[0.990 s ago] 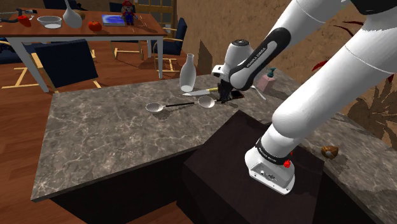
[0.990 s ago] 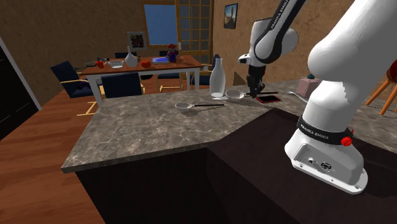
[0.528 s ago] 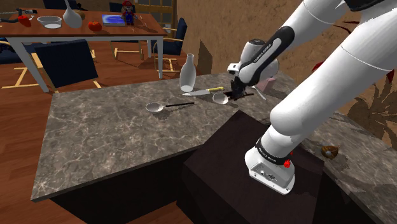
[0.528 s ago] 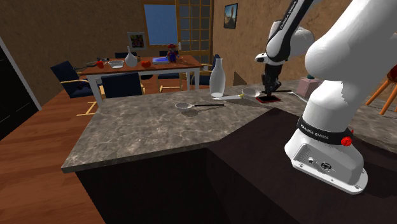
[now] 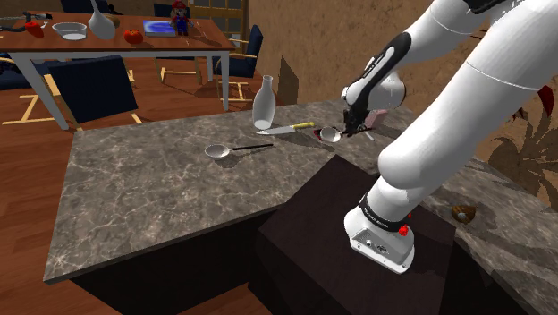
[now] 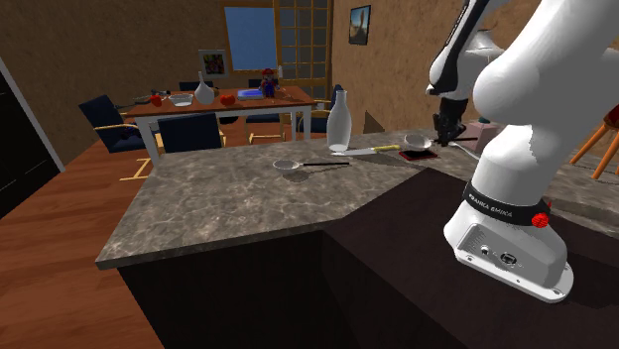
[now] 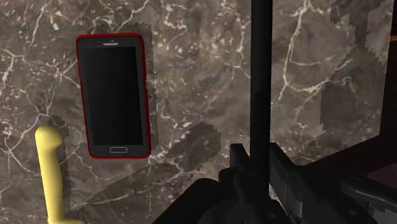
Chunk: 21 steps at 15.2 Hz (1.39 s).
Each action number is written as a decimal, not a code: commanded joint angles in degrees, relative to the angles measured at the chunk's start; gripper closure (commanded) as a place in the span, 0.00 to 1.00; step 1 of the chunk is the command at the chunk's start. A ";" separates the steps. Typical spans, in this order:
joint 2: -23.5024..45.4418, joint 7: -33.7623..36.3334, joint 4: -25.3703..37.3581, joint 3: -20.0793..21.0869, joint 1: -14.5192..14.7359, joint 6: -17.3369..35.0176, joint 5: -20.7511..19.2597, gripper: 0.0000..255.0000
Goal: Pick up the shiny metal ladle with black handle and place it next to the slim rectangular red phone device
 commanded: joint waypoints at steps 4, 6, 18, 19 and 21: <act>5.29 -18.44 5.93 -1.72 -3.35 -0.83 14.09 1.00; 7.66 -25.04 8.87 -0.91 -6.14 -1.71 19.23 1.00; 18.37 -37.23 10.99 11.94 -15.95 6.33 35.36 1.00; 19.28 -38.02 11.25 13.23 -17.03 7.04 36.35 1.00; 21.10 -39.45 11.82 15.77 -19.20 8.47 38.09 1.00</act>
